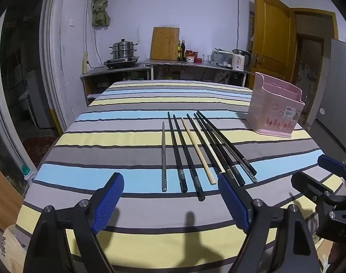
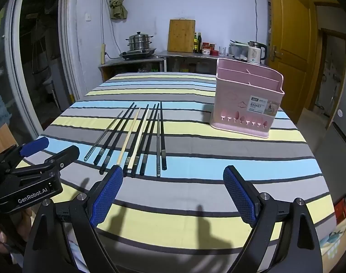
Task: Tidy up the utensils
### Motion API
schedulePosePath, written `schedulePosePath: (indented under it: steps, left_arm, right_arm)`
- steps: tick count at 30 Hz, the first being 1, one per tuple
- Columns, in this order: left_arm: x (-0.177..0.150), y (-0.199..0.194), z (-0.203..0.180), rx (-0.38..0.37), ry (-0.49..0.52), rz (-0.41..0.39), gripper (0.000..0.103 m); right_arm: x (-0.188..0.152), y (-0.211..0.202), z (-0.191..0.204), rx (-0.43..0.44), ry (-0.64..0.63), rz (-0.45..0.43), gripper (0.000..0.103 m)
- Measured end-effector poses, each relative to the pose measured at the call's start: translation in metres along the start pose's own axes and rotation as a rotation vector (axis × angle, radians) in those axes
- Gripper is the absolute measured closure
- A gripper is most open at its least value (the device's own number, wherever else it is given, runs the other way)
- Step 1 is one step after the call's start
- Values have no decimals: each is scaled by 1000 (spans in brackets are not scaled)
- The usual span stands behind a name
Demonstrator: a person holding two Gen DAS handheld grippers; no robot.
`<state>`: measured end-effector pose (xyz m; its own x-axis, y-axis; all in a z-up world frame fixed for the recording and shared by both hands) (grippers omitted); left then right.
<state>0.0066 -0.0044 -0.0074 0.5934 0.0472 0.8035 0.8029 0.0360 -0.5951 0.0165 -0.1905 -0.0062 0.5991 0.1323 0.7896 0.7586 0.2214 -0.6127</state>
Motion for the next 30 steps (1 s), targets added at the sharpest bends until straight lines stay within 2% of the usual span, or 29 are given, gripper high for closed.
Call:
schedulePosePath:
  steps: [30]
  left_arm:
    - [4, -5, 2, -7, -3, -7, 18]
  right_arm:
    - [2, -2, -1, 2, 9, -6, 13]
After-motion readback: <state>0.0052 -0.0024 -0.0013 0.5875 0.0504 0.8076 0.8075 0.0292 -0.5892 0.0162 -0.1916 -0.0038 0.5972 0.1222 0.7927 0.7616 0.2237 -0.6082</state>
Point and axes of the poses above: each gripper's, at about its wrist camera, not at the fingertips, and y roughly the way its jaws point, z to its left, x to its top, the point moved 1 cm from there along y, roughly the way its jaws point, and after that the axes turned 2 degrees about x, right-handed, at the moved point
